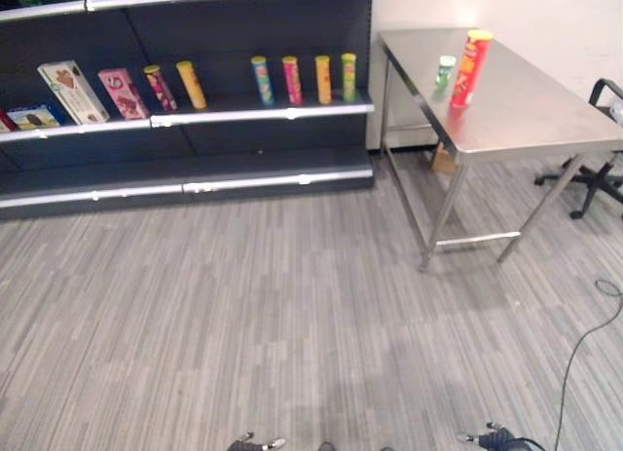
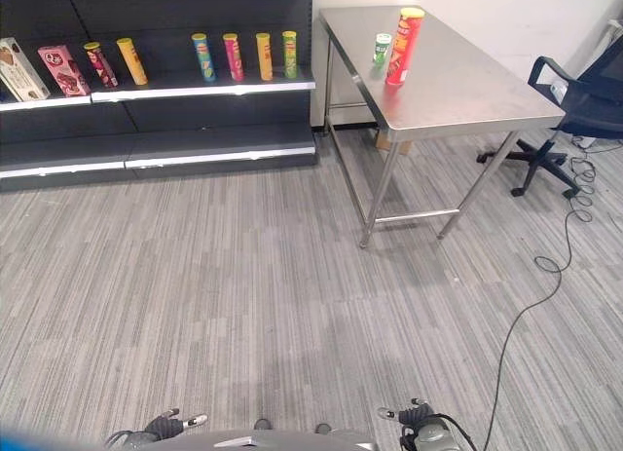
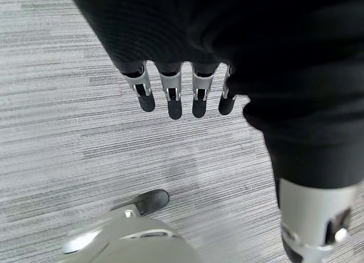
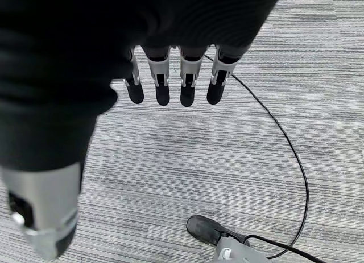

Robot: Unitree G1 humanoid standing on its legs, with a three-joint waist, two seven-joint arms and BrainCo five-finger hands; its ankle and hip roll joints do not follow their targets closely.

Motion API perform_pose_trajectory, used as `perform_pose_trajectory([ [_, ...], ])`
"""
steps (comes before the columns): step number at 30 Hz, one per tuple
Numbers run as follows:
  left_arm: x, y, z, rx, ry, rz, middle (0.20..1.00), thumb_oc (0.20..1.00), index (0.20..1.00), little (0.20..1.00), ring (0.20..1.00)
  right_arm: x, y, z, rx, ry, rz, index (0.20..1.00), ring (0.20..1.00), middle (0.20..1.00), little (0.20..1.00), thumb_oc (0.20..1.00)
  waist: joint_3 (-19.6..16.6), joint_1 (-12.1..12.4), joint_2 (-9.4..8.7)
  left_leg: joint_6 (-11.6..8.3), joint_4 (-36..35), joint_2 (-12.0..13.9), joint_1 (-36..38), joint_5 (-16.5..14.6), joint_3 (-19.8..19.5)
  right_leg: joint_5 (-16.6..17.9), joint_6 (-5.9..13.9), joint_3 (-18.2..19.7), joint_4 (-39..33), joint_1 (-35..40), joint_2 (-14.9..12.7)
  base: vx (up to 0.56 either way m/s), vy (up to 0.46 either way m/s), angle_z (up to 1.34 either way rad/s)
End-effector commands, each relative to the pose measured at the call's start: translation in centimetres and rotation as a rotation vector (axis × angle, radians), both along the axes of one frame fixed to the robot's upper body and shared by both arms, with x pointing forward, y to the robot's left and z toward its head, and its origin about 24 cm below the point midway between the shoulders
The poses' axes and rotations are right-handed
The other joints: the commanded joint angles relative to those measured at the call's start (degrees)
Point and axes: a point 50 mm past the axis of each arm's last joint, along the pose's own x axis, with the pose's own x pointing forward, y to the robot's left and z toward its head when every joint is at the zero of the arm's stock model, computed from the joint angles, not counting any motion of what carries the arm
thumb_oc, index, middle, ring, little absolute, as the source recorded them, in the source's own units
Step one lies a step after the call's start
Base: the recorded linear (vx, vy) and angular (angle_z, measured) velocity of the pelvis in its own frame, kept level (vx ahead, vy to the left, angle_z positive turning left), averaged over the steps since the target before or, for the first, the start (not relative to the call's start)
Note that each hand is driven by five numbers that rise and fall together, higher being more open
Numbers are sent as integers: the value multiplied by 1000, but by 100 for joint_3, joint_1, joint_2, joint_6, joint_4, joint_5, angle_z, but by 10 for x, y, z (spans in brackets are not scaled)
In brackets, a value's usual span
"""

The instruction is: Put the goods on the table back onto the shelves and tidy them up.

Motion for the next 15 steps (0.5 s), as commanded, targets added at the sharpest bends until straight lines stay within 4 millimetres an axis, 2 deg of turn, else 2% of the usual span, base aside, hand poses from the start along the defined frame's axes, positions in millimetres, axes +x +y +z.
perform_pose_trajectory([
  [1, 23, 4, 5, 10, -48, 8, 1000, 1000, 1000, 1000, 1000, 27, -10, 10, -40, -45, 49, 1000, 1000, 1000, 1000, 1000, 72, 132, -116, -290, 56, 112, 12, -360, -164, 9, 912, 38, 228, -468, -805, 14, 151, -10],
  [2, 26, 4, 6, 4, -60, 15, 1000, 1000, 1000, 1000, 1000, 29, -11, 10, -45, -43, 52, 1000, 1000, 1000, 1000, 1000, 90, 160, -100, -232, 69, 30, -49, -376, -185, 39, 968, 54, 311, -587, -886, -5, 174, -13],
  [5, 30, 8, 8, 1, -73, 18, 1000, 1000, 1000, 1000, 1000, 34, -12, 13, -50, -52, 71, 1000, 1000, 1000, 1000, 1000, 194, 234, -38, -71, 107, -88, -106, -449, -135, -96, 1091, 95, 1415, -1119, -1053, 26, 193, -15],
  [7, 30, 10, 9, 9, -69, 5, 1000, 1000, 1000, 1000, 1000, 36, -14, 14, -51, -64, 67, 1000, 1000, 1000, 1000, 1000, 299, 175, -5, -27, 71, -129, 20, -498, -146, 127, 1127, 167, 2129, -1519, -1106, 90, 134, -25],
  [9, 32, 11, 9, 19, -73, -7, 1000, 1000, 1000, 1000, 1000, 38, -16, 16, -55, -82, 60, 1000, 1000, 1000, 1000, 1000, 367, 100, 22, -6, 56, -152, 144, -605, -182, 266, 1067, 227, 2265, -1851, -1087, 152, 87, -9],
  [12, 45, 10, 13, 19, -109, -21, 1000, 1000, 1000, 1000, 1000, 39, -22, 19, -67, -98, 29, 1000, 1000, 1000, 1000, 1000, 489, -116, 48, -2, 56, -233, 264, -705, -361, 434, 1014, 477, 1737, -2265, -781, 264, 33, 1],
  [13, 61, 8, 18, 9, -156, -37, 1000, 1000, 1000, 1000, 1000, 33, -28, 18, -79, -85, -9, 1000, 1000, 1000, 1000, 1000, 608, -349, 20, -32, 56, -335, 529, -905, -515, 724, 1103, 507, 783, -2567, -612, 482, -14, 39],
  [14, 64, 7, 19, 8, -163, -41, 1000, 1000, 1000, 1000, 1000, 30, -30, 18, -81, -76, -15, 1000, 1000, 1000, 1000, 1000, 627, -408, 8, -52, 56, -357, 628, -968, -544, 788, 1145, 339, 522, -2625, -598, 668, -43, 56],
  [15, 68, 5, 21, -2, -178, -47, 1000, 1000, 1000, 1000, 1000, 21, -33, 16, -88, -52, -23, 1000, 1000, 1000, 1000, 1000, 591, -505, -38, -84, 56, -427, 845, -1136, -593, 870, 1209, -110, 172, -2719, -626, 632, -104, 65],
])
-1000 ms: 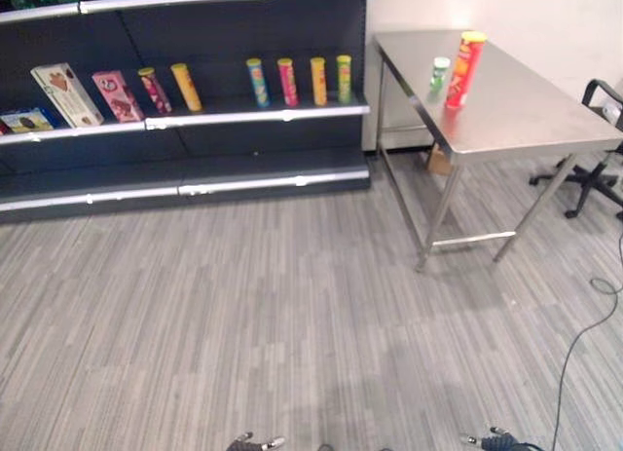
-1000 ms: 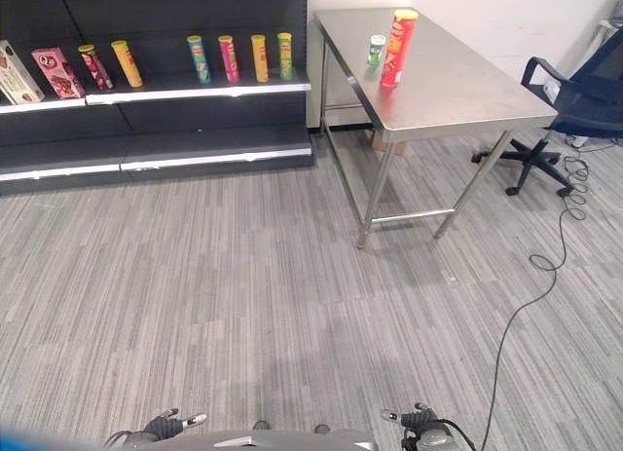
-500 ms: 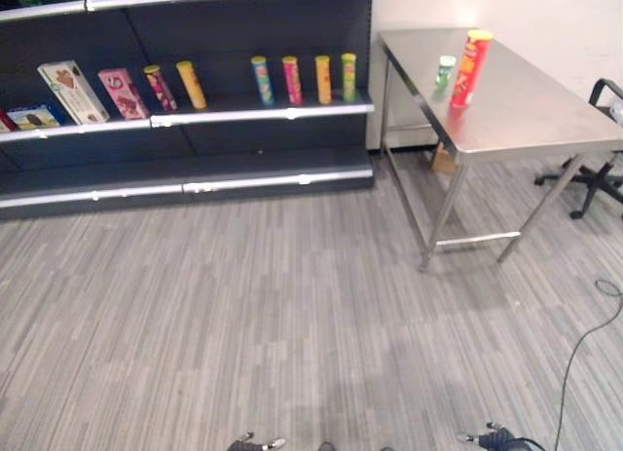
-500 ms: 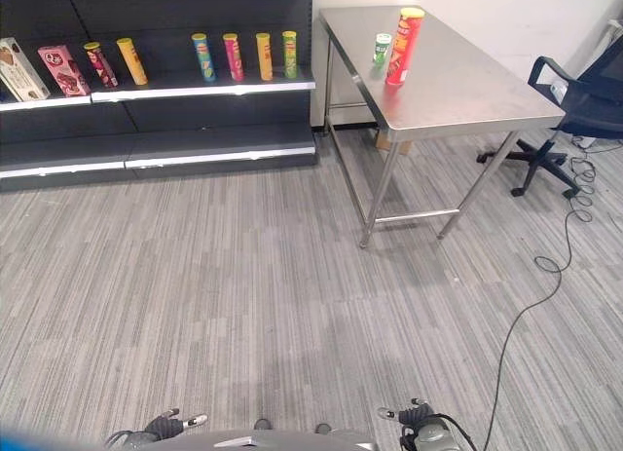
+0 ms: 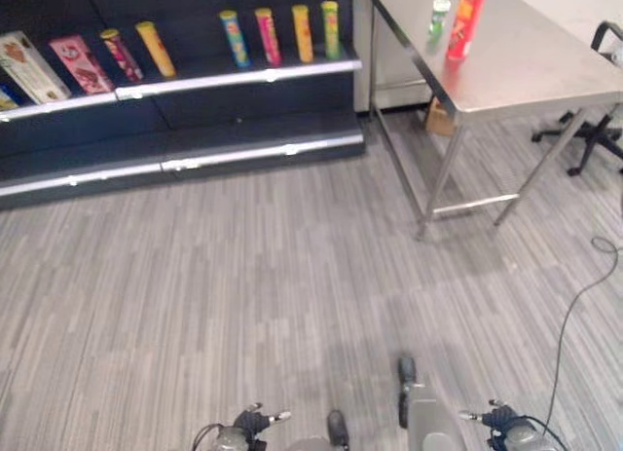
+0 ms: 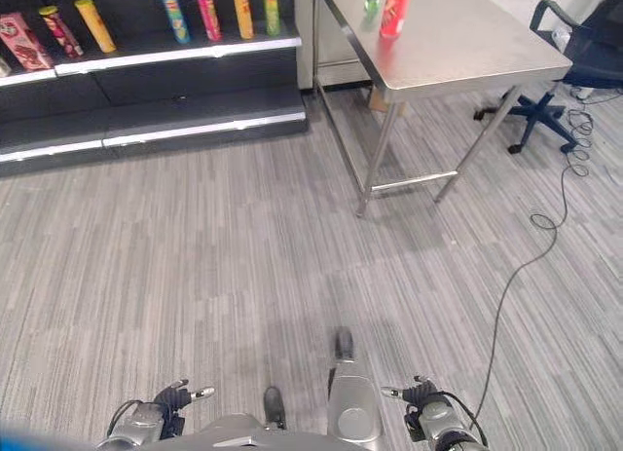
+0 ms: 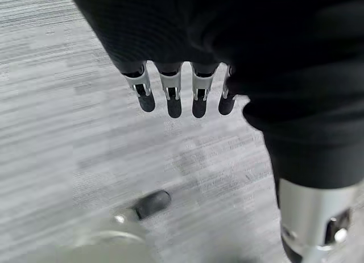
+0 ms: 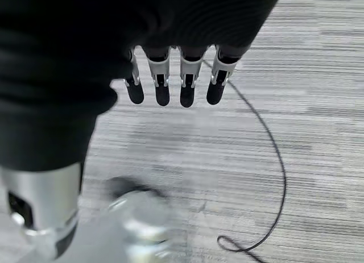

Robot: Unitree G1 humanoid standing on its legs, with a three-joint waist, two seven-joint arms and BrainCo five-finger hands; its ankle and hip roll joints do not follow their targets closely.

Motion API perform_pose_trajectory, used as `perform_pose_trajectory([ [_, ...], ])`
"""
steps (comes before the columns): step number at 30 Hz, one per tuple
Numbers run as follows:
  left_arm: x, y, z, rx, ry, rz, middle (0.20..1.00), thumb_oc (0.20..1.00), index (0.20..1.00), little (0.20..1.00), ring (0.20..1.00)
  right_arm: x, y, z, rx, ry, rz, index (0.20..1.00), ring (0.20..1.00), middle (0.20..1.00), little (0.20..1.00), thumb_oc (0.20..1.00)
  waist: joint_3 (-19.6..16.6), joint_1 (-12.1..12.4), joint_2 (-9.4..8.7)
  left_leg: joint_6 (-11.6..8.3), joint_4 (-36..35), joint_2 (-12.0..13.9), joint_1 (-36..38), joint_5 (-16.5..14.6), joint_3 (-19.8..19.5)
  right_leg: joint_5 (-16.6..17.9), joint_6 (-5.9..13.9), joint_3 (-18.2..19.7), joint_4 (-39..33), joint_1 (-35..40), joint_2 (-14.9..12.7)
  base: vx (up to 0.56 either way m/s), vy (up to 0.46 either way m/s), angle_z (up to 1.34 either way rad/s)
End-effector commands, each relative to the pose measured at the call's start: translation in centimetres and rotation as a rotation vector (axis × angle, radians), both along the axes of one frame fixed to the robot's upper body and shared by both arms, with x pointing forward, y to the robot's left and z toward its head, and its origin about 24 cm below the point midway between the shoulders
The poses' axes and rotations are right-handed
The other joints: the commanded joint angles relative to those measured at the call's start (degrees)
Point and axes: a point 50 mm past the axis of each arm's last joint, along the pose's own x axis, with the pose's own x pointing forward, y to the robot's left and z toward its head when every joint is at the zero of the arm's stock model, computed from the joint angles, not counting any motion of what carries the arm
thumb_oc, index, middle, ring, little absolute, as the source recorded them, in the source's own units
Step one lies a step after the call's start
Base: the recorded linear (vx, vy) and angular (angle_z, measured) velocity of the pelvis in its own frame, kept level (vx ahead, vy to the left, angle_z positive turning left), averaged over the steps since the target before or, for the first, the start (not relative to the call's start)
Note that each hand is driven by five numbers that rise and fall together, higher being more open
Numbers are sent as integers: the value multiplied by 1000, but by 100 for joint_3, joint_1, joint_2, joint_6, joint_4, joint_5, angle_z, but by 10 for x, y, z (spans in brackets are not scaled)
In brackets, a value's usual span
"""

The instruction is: Put the goods on the table back onto the shelves and tidy them up.

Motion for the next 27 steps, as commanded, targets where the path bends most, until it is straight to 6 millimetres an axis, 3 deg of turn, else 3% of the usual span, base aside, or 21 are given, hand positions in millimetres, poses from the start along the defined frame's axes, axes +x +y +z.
perform_pose_trajectory([
  [1, 13, 8, 8, -17, -65, 18, 1000, 1000, 1000, 1000, 1000, -7, -22, 6, -75, 12, 3, 1000, 1000, 1000, 1000, 1000, -192, -195, 61, -447, 65, -272, 1012, -1050, -553, 821, 81, -1058, -25, 213, 41, 643, -139, 57],
  [4, 13, -2, 6, -47, -65, 3, 1000, 1000, 1000, 1000, 1000, -13, -24, 5, -80, 36, 20, 1000, 1000, 1000, 1000, 1000, -334, -308, 125, -447, 110, -188, 1242, -1196, -773, 945, -84, -1065, 117, 371, 152, 514, -176, 89],
  [5, 13, -8, 4, -61, -60, -8, 1000, 1000, 1000, 1000, 1000, -14, -26, 5, -85, 41, 29, 1000, 1000, 1000, 1000, 1000, -399, -345, 193, -579, 476, -116, 1165, -1071, -807, 906, -189, -1015, 244, 479, 220, 551, -245, 31],
  [8, 16, -15, 4, -75, -68, -15, 1000, 1000, 1000, 1000, 1000, -13, -29, 7, -83, 13, 8, 1000, 1000, 1000, 1000, 1000, -499, -445, 239, -1129, 1860, 77, 765, -354, -611, 645, -462, -1123, 266, 956, 310, 435, -242, 45],
  [11, 25, -16, 9, -85, -112, 28, 1000, 1000, 1000, 1000, 1000, 0, -28, 12, -87, -43, 3, 1000, 1000, 1000, 1000, 1000, -319, -338, 98, -1504, 4090, 109, -255, 510, -520, 326, -765, -1067, 135, 1558, 373, 316, -261, 36],
  [12, 23, -12, 9, -73, -107, 56, 1000, 1000, 1000, 1000, 1000, 3, -27, 13, -85, -50, -3, 1000, 1000, 1000, 1000, 1000, -238, -254, -71, -1385, 4629, 219, -729, 505, -228, 144, -851, -1008, 40, 1843, 312, 331, -253, -3],
  [13, 22, -11, 8, -75, -103, 68, 1000, 1000, 1000, 1000, 1000, 4, -26, 12, -83, -50, 1, 1000, 1000, 1000, 1000, 1000, -202, -183, -90, -1276, 4650, 316, -906, 388, -81, 73, -869, -970, -9, 1991, 316, 351, -210, -19],
  [14, 17, -10, 6, -75, -87, 85, 1000, 1000, 1000, 1000, 1000, 5, -24, 12, -81, -46, 6, 1000, 1000, 1000, 1000, 1000, -160, -69, -116, -1172, 4615, 426, -1186, 223, 23, -2, -872, -885, -53, 2150, 334, 420, -113, -29],
  [15, 6, -6, 2, -70, -55, 118, 1000, 1000, 1000, 1000, 1000, 6, -21, 11, -73, -45, 15, 1000, 1000, 1000, 1000, 1000, -120, 97, -147, -1019, 3915, 610, -1494, 74, 74, -120, -820, -758, -94, 2383, 328, 448, -65, -50],
  [16, 1, -4, 0, -65, -41, 131, 1000, 1000, 1000, 1000, 1000, 6, -19, 10, -73, -48, 18, 1000, 1000, 1000, 1000, 1000, -107, 156, -150, -986, 3394, 724, -1595, 69, 80, -185, -784, -726, -94, 2478, 305, 475, -3, -79],
  [18, -8, -2, -3, -58, -15, 150, 1000, 1000, 1000, 1000, 1000, 7, -19, 10, -74, -54, 16, 1000, 1000, 1000, 1000, 1000, -117, 243, -63, -1013, 1839, 1019, -1537, 384, -23, -361, -721, -665, -94, 2647, 322, 374, 85, -65],
  [20, -16, 1, -5, -54, -4, 193, 1000, 1000, 1000, 1000, 1000, 12, -21, 13, -92, -71, 32, 1000, 1000, 1000, 1000, 1000, -80, 396, 98, -1265, 411, 1361, -1743, 1121, -509, -631, -711, -473, -57, 2964, 422, 539, 142, -50],
  [22, -25, 5, -7, -46, 25, 234, 1000, 1000, 1000, 1000, 1000, 13, -22, 14, -102, -63, 48, 1000, 1000, 1000, 1000, 1000, -37, 451, 82, -1441, 65, 1514, -1869, 1295, -624, -827, -680, -324, -49, 3264, 405, 586, 123, -94],
  [24, -40, 10, -11, -43, 59, 268, 1000, 1000, 1000, 1000, 1000, 13, -17, 11, -96, -45, 89, 1000, 1000, 1000, 1000, 1000, -238, 621, 194, -1541, 65, 1549, -1756, 1418, -666, -964, -616, -91, -94, 3550, 417, 673, 202, -94],
  [25, -43, 11, -11, -43, 62, 283, 1000, 1000, 1000, 1000, 1000, 15, -14, 11, -92, -44, 112, 1000, 1000, 1000, 1000, 1000, -363, 705, 232, -1560, 95, 1469, -1686, 1501, -620, -1021, -546, -30, -48, 3631, 275, 689, 343, -73],
  [26, -46, 15, -11, -29, 68, 285, 1000, 1000, 1000, 1000, 1000, 16, -10, 10, -82, -40, 122, 1000, 1000, 1000, 1000, 1000, -478, 764, 158, -1462, 165, 1347, -1580, 1396, -511, -1028, -414, 19, 197, 3556, 56, 522, 292, -70],
  [27, -46, 15, -11, -29, 68, 285, 1000, 1000, 1000, 1000, 1000, 16, -10, 10, -82, -40, 122, 1000, 1000, 1000, 1000, 1000, -479, 770, 151, -1459, 166, 1342, -1577, 1393, -502, -1035, -411, 23, 202, 3553, 48, 381, 229, -91],
])
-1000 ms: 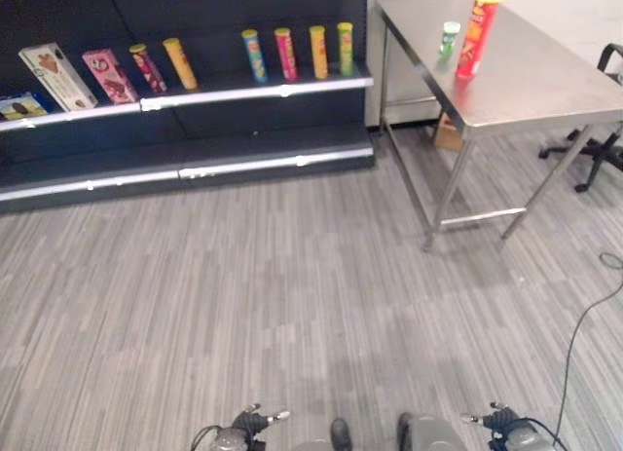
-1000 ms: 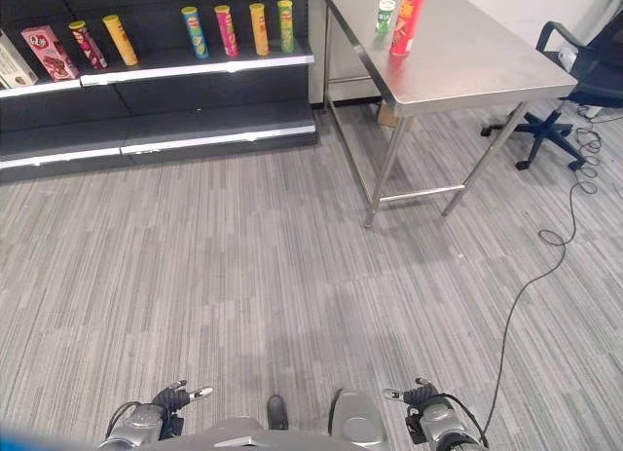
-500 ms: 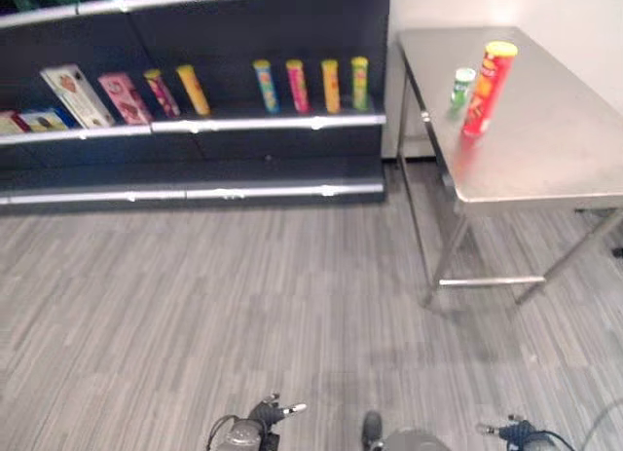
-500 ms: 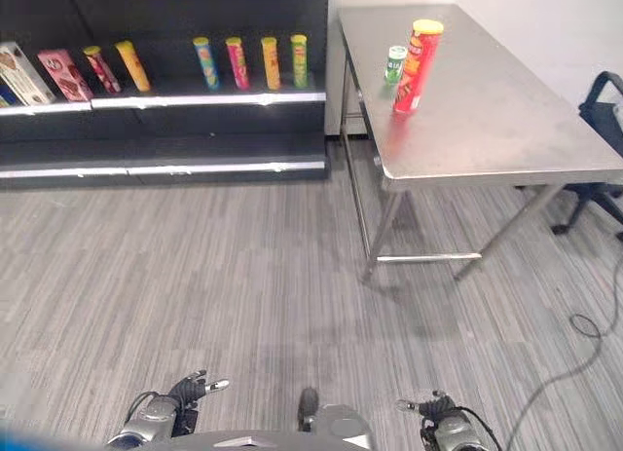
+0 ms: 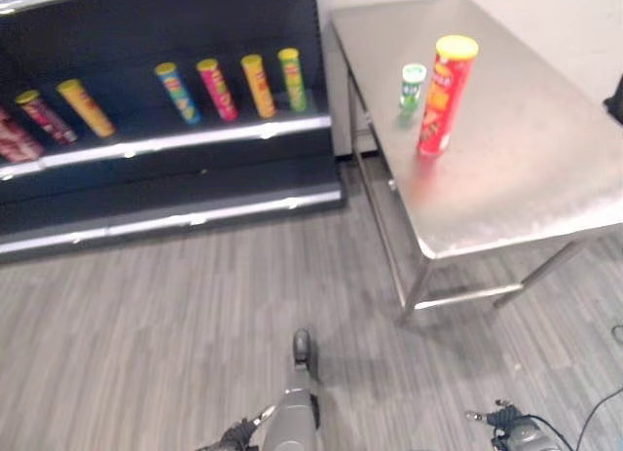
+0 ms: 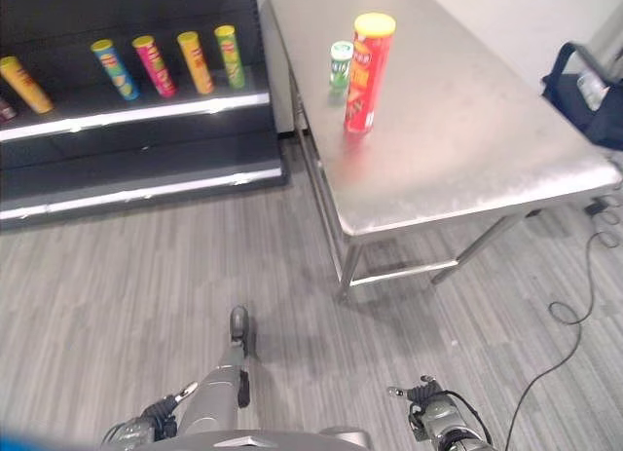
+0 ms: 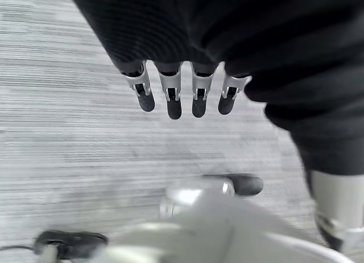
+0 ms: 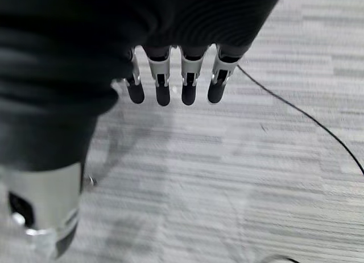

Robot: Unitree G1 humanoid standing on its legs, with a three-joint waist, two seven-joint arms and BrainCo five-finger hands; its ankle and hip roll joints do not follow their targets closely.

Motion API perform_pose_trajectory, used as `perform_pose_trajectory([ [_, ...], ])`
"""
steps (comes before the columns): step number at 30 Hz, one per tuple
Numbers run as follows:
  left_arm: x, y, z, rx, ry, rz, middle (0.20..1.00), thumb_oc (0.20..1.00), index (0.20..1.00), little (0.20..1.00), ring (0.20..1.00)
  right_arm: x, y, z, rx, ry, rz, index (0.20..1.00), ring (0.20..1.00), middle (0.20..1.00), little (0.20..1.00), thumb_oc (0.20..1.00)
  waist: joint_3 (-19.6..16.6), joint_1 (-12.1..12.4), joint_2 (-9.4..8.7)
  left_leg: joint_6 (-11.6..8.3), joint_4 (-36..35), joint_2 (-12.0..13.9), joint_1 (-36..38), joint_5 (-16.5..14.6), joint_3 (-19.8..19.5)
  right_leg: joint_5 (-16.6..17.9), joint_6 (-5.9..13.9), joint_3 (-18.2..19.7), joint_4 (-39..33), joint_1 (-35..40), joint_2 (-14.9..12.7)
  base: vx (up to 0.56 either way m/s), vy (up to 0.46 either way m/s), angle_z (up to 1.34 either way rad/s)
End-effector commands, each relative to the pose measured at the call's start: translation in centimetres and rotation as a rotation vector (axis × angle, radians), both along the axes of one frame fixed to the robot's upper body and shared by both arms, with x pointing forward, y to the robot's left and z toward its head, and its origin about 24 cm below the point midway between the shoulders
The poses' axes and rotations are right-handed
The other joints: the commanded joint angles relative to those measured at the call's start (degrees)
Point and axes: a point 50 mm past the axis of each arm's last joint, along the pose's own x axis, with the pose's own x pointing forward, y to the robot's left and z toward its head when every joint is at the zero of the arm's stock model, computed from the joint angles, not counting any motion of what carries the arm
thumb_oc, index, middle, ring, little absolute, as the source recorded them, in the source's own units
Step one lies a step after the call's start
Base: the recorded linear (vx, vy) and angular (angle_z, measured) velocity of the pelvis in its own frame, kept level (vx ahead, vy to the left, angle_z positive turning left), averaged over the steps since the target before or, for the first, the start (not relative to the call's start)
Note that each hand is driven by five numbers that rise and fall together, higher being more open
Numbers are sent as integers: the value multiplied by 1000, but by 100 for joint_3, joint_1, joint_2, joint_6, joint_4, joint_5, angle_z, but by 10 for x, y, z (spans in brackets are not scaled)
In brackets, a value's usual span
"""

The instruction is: Put the goods on the table back onto the shelves and tidy them up.

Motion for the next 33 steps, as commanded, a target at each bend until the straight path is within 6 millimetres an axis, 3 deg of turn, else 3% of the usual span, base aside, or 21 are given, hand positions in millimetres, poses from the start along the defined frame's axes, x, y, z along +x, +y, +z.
perform_pose_trajectory([
  [1, 10, 8, 5, 46, -33, -62, 1000, 1000, 1000, 1000, 1000, 11, 0, 6, -1, -50, 55, 1000, 1000, 1000, 1000, 1000, -334, 183, 233, -904, -502, 860, 706, 347, -389, 51, 684, -52, 370, -1083, -1009, 223, 151, -73],
  [4, 15, 13, 8, 59, -45, -87, 1000, 1000, 1000, 1000, 1000, 11, 5, 4, 6, -28, 93, 1000, 1000, 1000, 1000, 1000, -425, 227, 157, -641, -452, 586, 904, 40, -199, 119, 885, -69, 1161, -1396, -1284, 301, 233, -38],
  [6, 22, 16, 10, 69, -64, -101, 1000, 1000, 1000, 1000, 1000, 12, 7, 3, 16, -29, 88, 1000, 1000, 1000, 1000, 1000, -395, 203, 146, -420, -434, 391, 1055, -152, -134, 495, 996, -68, 1925, -1801, -1407, 151, 201, 11],
  [7, 25, 17, 11, 75, -69, -111, 1000, 1000, 1000, 1000, 1000, 13, 7, 4, 18, -32, 82, 1000, 1000, 1000, 1000, 1000, -371, 179, 141, -333, -456, 291, 1171, -235, -87, 844, 1033, -105, 2316, -2017, -1520, 144, 230, 31],
  [9, 27, 19, 13, 82, -73, -121, 1000, 1000, 1000, 1000, 1000, 11, 8, 3, 25, -28, 72, 1000, 1000, 1000, 1000, 1000, -316, 129, 170, -201, -547, 171, 1387, -355, 38, 1381, 997, -317, 3059, -2417, -1725, 98, 184, 36],
  [10, 27, 19, 13, 83, -73, -121, 1000, 1000, 1000, 1000, 1000, 11, 8, 3, 25, -28, 72, 1000, 1000, 1000, 1000, 1000, -318, 131, 165, -199, -545, 165, 1384, -356, 41, 1376, 999, -312, 3071, -2426, -1731, 148, 176, 14],
  [11, 29, 20, 13, 89, -70, -132, 1000, 1000, 1000, 1000, 1000, 7, 9, 1, 31, -20, 55, 1000, 1000, 1000, 1000, 1000, -289, 43, 222, -168, -645, 155, 1562, -491, 111, 1327, 862, -588, 3212, -2739, -1771, 156, 130, 10],
  [13, 31, 20, 14, 90, -74, -141, 1000, 1000, 1000, 1000, 1000, 5, 8, 0, 29, -14, 51, 1000, 1000, 1000, 1000, 1000, -259, -15, 234, -169, -657, 139, 1616, -521, 76, 1175, 831, -661, 3055, -2829, -1690, 141, 78, 5],
  [14, 36, 19, 15, 94, -85, -153, 1000, 1000, 1000, 1000, 1000, 2, 6, -1, 21, -2, 33, 1000, 1000, 1000, 1000, 1000, -193, -133, 294, -205, -657, 162, 1655, -586, 33, 646, 722, -798, 2499, -3005, -1345, 106, 10, 1],
  [16, 41, 17, 16, 92, -96, -165, 1000, 1000, 1000, 1000, 1000, -3, 2, -1, 9, 13, 12, 1000, 1000, 1000, 1000, 1000, -140, -217, 271, -227, -657, 100, 1704, -656, 26, 674, 744, -857, 1704, -3070, -1108, 122, -19, -3],
  [17, 33, 20, 14, 115, -34, -211, 1000, 1000, 1000, 1000, 1000, -22, -8, -4, -29, 90, -4, 1000, 1000, 1000, 1000, 1000, -53, -373, 215, -263, -657, 59, 1759, -710, -31, 690, 752, -593, 1119, -3034, -901, 112, -34, 35],
  [19, 40, 10, 14, 87, -85, -218, 1000, 1000, 1000, 1000, 1000, -37, -3, -10, -5, 121, -30, 1000, 1000, 1000, 1000, 1000, -232, -380, 113, -234, -657, -70, 1814, -756, -49, 932, 654, -142, 291, -2633, -708, 150, -44, 104],
  [28, 13, 5, 4, 68, 17, -240, 1000, 1000, 1000, 1000, 1000, -46, -3, -12, 3, 147, -30, 1000, 1000, 1000, 1000, 1000, -462, -422, 105, -307, -657, -2, 2076, -896, -118, 885, 599, -212, -81, -2095, -666, 79, -49, 4],
  [33, 17, 3, 5, 60, -2, -234, 1000, 1000, 1000, 1000, 1000, -41, -3, -10, 10, 124, -23, 1000, 1000, 1000, 1000, 1000, -408, -427, 100, -297, -531, -26, 2118, -955, -157, 791, 552, -218, 24, -2093, -667, 41, -49, 4],
])
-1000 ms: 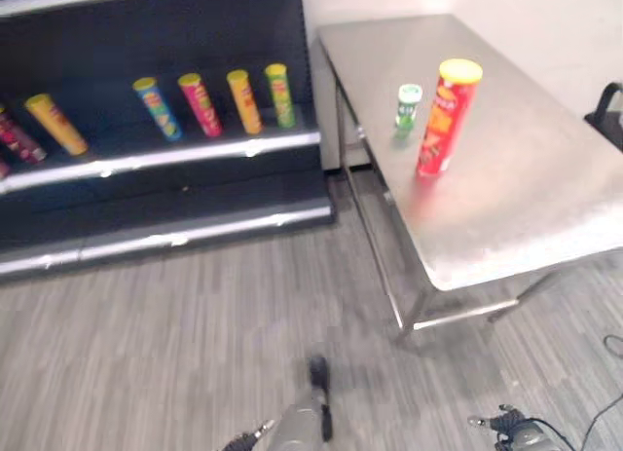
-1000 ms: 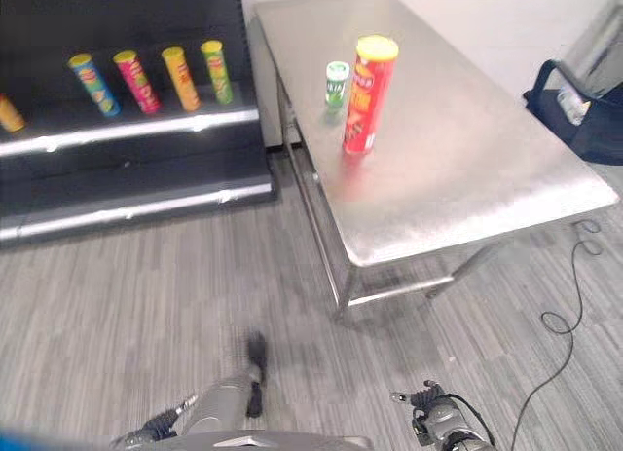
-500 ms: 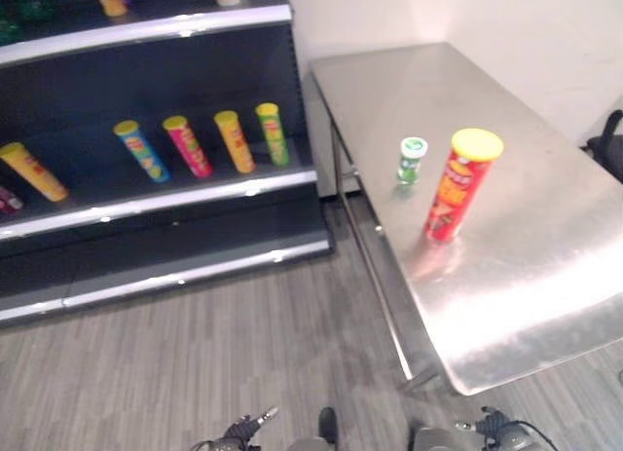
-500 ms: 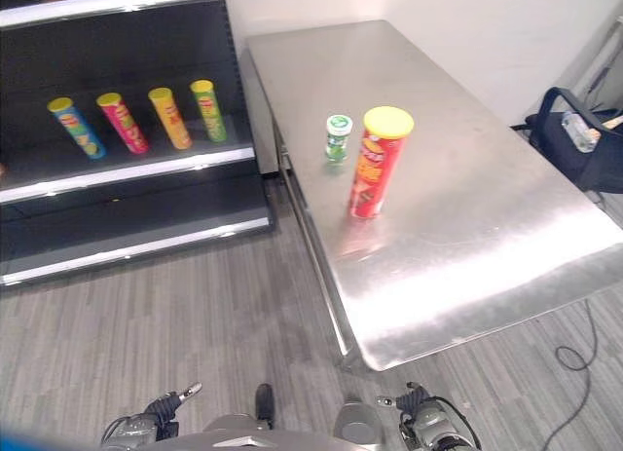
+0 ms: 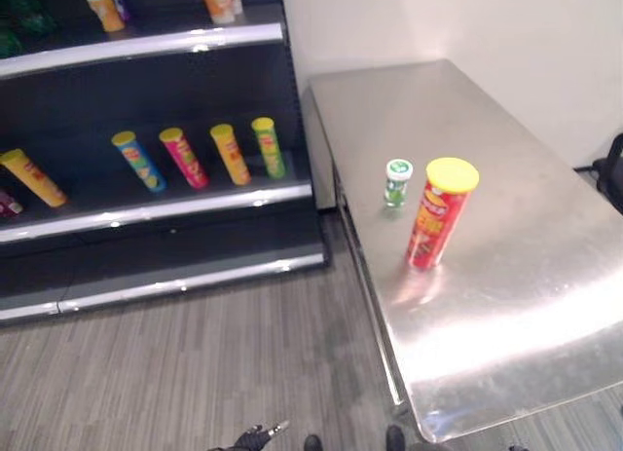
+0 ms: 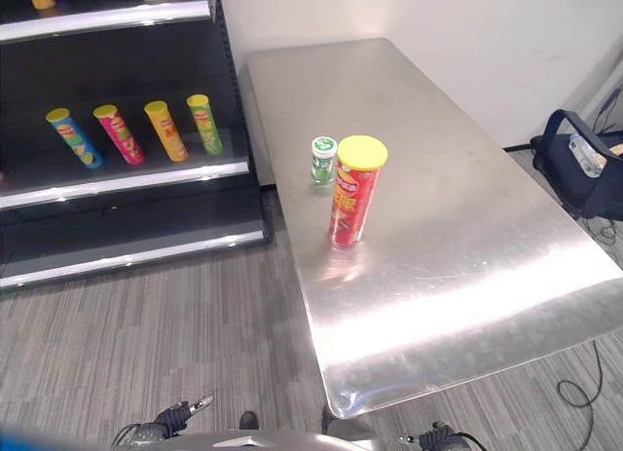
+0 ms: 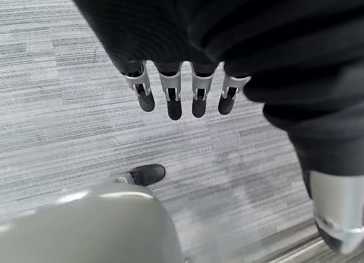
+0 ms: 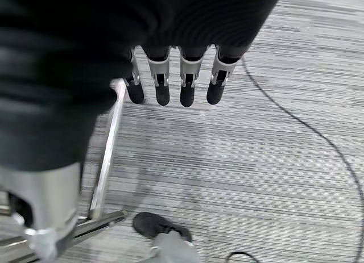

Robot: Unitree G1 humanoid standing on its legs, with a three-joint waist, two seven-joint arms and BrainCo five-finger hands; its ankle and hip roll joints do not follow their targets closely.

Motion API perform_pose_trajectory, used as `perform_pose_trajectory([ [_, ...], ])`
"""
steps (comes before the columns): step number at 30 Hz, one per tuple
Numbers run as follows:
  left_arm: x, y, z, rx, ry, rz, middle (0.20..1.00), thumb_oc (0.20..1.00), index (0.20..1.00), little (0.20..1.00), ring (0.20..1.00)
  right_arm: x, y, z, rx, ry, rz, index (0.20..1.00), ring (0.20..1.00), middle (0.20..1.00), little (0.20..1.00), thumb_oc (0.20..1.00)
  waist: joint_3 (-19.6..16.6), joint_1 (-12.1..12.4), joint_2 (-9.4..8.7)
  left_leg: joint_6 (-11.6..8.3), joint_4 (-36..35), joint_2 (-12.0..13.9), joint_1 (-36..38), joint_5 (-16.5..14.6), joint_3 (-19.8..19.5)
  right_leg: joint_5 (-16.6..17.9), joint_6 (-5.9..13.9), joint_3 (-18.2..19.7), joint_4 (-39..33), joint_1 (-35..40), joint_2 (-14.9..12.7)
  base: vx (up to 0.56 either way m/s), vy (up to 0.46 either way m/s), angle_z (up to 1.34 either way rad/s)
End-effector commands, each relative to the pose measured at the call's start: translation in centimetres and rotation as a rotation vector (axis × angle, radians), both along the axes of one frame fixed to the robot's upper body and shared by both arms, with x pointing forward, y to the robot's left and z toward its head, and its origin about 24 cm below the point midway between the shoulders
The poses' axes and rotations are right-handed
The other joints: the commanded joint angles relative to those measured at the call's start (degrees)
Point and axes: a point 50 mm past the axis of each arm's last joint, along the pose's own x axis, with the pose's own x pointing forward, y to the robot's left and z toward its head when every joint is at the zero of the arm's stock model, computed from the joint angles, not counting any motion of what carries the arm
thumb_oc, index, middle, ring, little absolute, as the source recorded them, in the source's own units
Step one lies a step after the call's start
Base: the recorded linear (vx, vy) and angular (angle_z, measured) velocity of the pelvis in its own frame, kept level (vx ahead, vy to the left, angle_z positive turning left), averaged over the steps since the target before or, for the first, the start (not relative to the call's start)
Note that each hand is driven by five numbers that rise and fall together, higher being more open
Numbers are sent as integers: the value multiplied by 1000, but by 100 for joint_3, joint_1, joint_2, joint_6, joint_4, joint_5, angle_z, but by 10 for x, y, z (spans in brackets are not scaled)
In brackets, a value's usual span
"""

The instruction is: Put the goods on the table back onto the shelves and tidy them up.

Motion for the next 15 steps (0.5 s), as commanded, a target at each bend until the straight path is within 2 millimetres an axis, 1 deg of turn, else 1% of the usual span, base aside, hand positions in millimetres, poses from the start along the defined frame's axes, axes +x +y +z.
perform_pose_trajectory([
  [1, 14, 12, 5, 39, -23, -17, 1000, 1000, 1000, 1000, 1000, 13, 1, 2, 0, -23, -7, 1000, 1000, 1000, 1000, 1000, 115, -17, -251, 43, 548, -358, -133, -461, 51, -568, 312, 50, 292, -43, -252, -70, -66, -1],
  [2, 26, 10, 8, 32, -59, -21, 1000, 1000, 1000, 1000, 1000, 19, -2, 4, -7, -47, -11, 1000, 1000, 1000, 1000, 1000, 286, -7, -311, -67, 1488, -538, -620, -657, -54, -624, 255, 47, 476, -131, -339, -81, -44, 1],
  [3, 26, 10, 8, 32, -60, -21, 1000, 1000, 1000, 1000, 1000, 19, -2, 4, -7, -48, -11, 1000, 1000, 1000, 1000, 1000, 279, -13, -307, -67, 1516, -534, -643, -670, -59, -626, 254, 41, 480, -141, -336, -75, -19, 10],
  [4, 32, 8, 10, 27, -84, -11, 1000, 1000, 1000, 1000, 1000, 24, -6, 7, -18, -68, -17, 1000, 1000, 1000, 1000, 1000, 363, 3, -325, -182, 1953, -596, -893, -643, -222, -653, 225, 52, 534, -162, -358, 0, 21, 24],
  [5, 34, 8, 11, 24, -93, -3, 1000, 1000, 1000, 1000, 1000, 25, -8, 8, -25, -71, -21, 1000, 1000, 1000, 1000, 1000, 390, 12, -330, -251, 2148, -598, -1001, -606, -361, -671, 207, 73, 556, -163, -365, 52, 66, 25],
  [6, 35, 8, 11, 24, -95, 2, 1000, 1000, 1000, 1000, 1000, 25, -11, 9, -32, -73, -32, 1000, 1000, 1000, 1000, 1000, 387, 4, -309, -274, 2222, -542, -1054, -626, -460, -691, 224, 109, 544, -139, -370, 130, 133, 13],
  [7, 33, 9, 10, 26, -91, 7, 1000, 1000, 1000, 1000, 1000, 26, -13, 10, -35, -77, -38, 1000, 1000, 1000, 1000, 1000, 373, 19, -303, -280, 2139, -420, -1040, -654, -588, -699, 253, 207, 557, -137, -389, 183, 214, -13],
  [8, 31, 9, 10, 29, -83, 8, 1000, 1000, 1000, 1000, 1000, 27, -15, 11, -42, -81, -46, 1000, 1000, 1000, 1000, 1000, 378, 55, -297, -281, 1937, -231, -959, -708, -724, -723, 314, 328, 573, -108, -459, 179, 262, -28],
  [9, 31, 10, 10, 32, -85, 11, 1000, 1000, 1000, 1000, 1000, 28, -17, 12, -48, -84, -47, 1000, 1000, 1000, 1000, 1000, 340, 62, -284, -280, 1681, -45, -903, -613, -870, -745, 369, 403, 567, -143, -542, 153, 294, -40],
  [10, 32, 11, 10, 36, -86, 11, 1000, 1000, 1000, 1000, 1000, 30, -18, 13, -53, -86, -45, 1000, 1000, 1000, 1000, 1000, 315, 56, -274, -279, 1507, 188, -929, -489, -1017, -756, 420, 477, 567, -201, -630, 134, 337, -50],
  [11, 35, 11, 11, 42, -97, 9, 1000, 1000, 1000, 1000, 1000, 31, -20, 14, -61, -84, -52, 1000, 1000, 1000, 1000, 1000, 294, 44, -259, -319, 1290, 537, -969, -271, -1199, -784, 506, 584, 565, -261, -747, 153, 404, -70],
  [12, 38, 12, 12, 47, -105, 5, 1000, 1000, 1000, 1000, 1000, 30, -23, 14, -66, -82, -74, 1000, 1000, 1000, 1000, 1000, 268, 7, -232, -380, 1125, 838, -1033, -26, -1296, -832, 604, 695, 565, -256, -860, 269, 633, -67],
  [13, 40, 11, 13, 53, -111, -7, 1000, 1000, 1000, 1000, 1000, 29, -26, 15, -68, -85, -109, 1000, 1000, 1000, 1000, 1000, 222, 16, -134, -450, 983, 977, -959, 72, -1385, -849, 762, 892, 520, -193, -1045, 216, 491, -48],
  [14, 40, 11, 13, 53, -112, -7, 1000, 1000, 1000, 1000, 1000, 29, -26, 15, -68, -85, -109, 1000, 1000, 1000, 1000, 1000, 210, 18, -131, -451, 979, 979, -972, 81, -1385, -842, 761, 894, 518, -209, -1043, 258, 530, -30],
  [15, 43, 9, 13, 48, -115, -30, 1000, 1000, 1000, 1000, 1000, 27, -27, 15, -63, -83, -128, 1000, 1000, 1000, 1000, 1000, 115, -39, -48, -547, 818, 970, -900, -28, -1340, -811, 862, 874, 444, -144, -1172, 190, 380, -28],
])
